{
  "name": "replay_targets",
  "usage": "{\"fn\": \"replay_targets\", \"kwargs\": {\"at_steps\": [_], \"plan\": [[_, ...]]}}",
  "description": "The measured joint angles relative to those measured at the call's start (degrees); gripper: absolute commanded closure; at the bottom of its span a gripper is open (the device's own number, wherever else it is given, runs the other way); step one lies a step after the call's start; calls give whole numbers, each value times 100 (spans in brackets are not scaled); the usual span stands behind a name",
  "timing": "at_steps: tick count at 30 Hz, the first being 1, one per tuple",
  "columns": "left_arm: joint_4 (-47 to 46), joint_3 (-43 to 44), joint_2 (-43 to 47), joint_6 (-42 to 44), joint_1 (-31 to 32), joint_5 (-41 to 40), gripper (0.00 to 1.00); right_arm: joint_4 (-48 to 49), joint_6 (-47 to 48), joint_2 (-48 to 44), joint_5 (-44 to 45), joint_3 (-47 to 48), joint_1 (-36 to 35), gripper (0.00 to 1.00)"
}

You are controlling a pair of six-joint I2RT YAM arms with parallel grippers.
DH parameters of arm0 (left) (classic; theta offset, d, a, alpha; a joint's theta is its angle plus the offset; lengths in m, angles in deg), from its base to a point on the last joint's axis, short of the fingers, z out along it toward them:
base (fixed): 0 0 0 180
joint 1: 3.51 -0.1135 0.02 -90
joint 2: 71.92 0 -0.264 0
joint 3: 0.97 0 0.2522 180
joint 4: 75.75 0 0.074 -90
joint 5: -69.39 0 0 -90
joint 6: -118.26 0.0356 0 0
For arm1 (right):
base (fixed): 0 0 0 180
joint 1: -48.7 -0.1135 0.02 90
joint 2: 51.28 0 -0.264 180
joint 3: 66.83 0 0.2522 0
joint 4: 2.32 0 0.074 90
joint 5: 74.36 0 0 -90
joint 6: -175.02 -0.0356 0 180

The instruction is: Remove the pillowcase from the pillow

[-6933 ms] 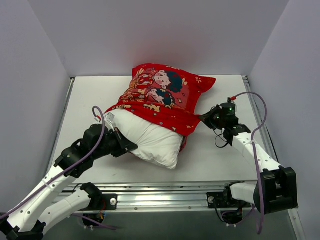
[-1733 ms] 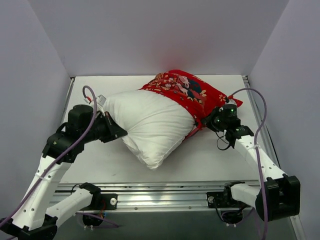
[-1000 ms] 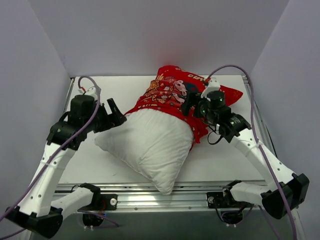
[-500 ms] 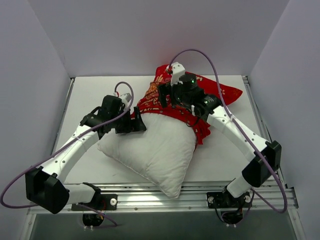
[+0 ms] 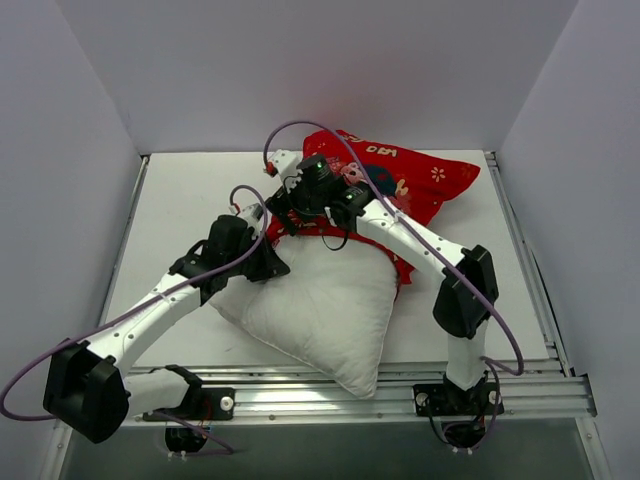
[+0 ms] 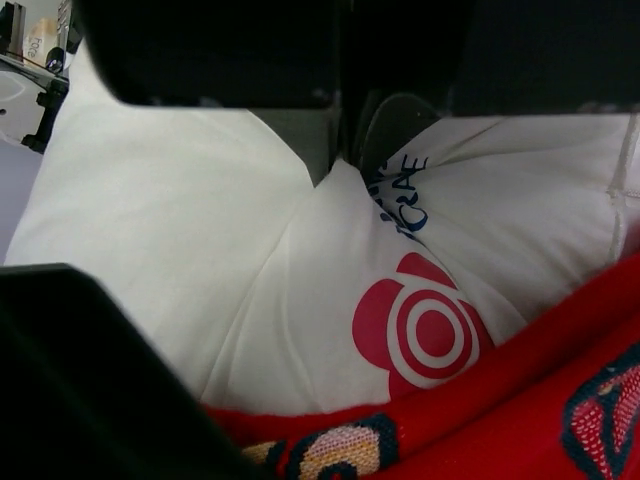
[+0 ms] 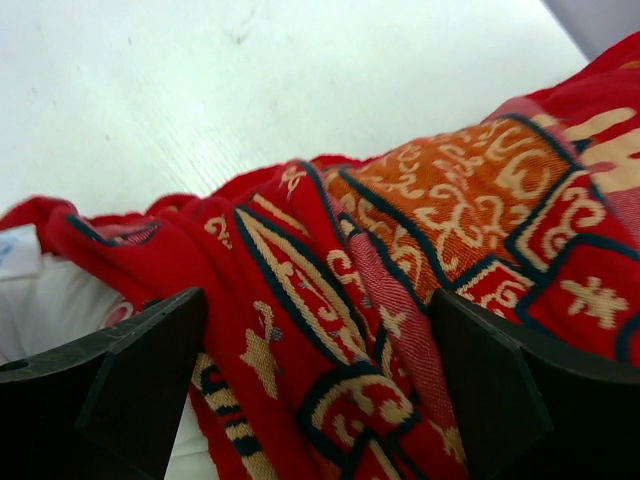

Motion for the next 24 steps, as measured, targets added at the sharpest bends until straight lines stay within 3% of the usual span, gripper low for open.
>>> {"fn": "replay_targets", "kwargs": {"at_steps": [5,8,9,10,11,18,24], "plan": [[-136,-125,87,-87,44,-114,98,-238,337,339,223,122,-31,15],[-125,-127,157,-94,70,-208,98,-197,424,426,675,131,-70,44],[-105,-127,201,-94,85,-256,98,-168,433,457,837,131,-85,69],[-79,-125,251,-94,101,-315,98,-120,446,481,999,131,-103,81],[-26,-116,328,-90,122,-376,98,-79,424,507,1128,131,-116,100],[697,306,737,-33,304,-894,98,17,232,614,1902,197,-87,100],[1530,929,968,114,514,-1228,98,-227,-343,848,2511,831,341,100]]}}
